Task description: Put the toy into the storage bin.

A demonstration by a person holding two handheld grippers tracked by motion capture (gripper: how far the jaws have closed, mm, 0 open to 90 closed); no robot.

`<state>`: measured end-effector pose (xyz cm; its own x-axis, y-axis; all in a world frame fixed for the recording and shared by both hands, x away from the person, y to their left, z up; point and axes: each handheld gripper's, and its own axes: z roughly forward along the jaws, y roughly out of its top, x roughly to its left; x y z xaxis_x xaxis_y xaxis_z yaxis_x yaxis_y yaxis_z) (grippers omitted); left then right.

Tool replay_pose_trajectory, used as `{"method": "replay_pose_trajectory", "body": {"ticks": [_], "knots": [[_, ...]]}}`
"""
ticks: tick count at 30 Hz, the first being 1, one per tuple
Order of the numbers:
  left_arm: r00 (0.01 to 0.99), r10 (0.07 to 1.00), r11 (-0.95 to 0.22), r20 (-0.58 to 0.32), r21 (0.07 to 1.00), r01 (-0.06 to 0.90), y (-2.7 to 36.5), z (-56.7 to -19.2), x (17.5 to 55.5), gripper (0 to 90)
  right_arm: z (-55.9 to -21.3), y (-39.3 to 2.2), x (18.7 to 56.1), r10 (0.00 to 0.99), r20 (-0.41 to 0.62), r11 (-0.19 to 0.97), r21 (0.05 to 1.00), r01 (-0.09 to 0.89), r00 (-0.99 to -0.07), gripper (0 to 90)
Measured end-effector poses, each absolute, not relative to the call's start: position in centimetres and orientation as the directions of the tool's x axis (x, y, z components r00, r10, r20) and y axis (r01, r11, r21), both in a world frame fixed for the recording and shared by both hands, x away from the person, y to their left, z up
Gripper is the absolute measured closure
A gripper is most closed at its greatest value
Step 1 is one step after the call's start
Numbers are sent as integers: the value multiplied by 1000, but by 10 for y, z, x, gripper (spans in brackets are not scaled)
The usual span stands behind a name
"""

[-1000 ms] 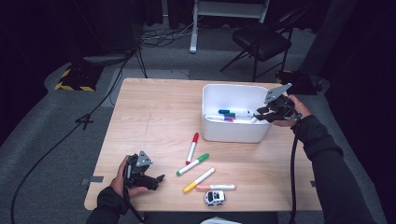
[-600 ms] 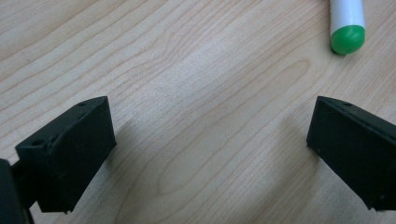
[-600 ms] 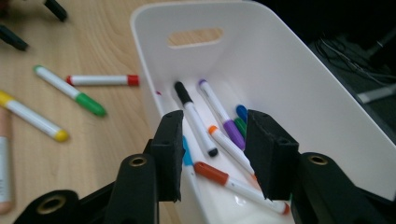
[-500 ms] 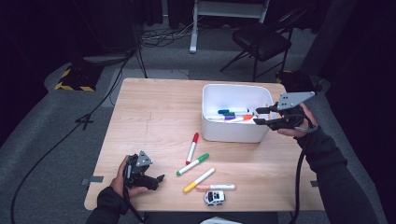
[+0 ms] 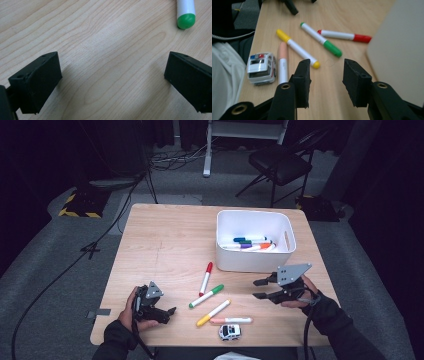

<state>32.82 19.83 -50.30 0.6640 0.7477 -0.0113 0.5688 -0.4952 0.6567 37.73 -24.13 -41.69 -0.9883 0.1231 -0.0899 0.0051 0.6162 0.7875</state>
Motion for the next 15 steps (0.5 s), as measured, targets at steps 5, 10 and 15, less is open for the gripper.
{"method": "replay_pose_trajectory", "body": {"ticks": [5, 10, 15], "knots": [[664, 748, -495, -11, 657, 569, 198, -503, 328, 12, -448, -232, 364, 94, -47, 629, 777, 23, -994, 600], [664, 748, -495, -11, 657, 569, 198, -503, 328, 12, -462, -210, 367, 72, -58, 648, 762, 2, -996, 600], [664, 748, -496, -11, 657, 569, 198, -503, 328, 13, -462, -187, 380, 64, -67, 626, 780, -13, -996, 603]]}}
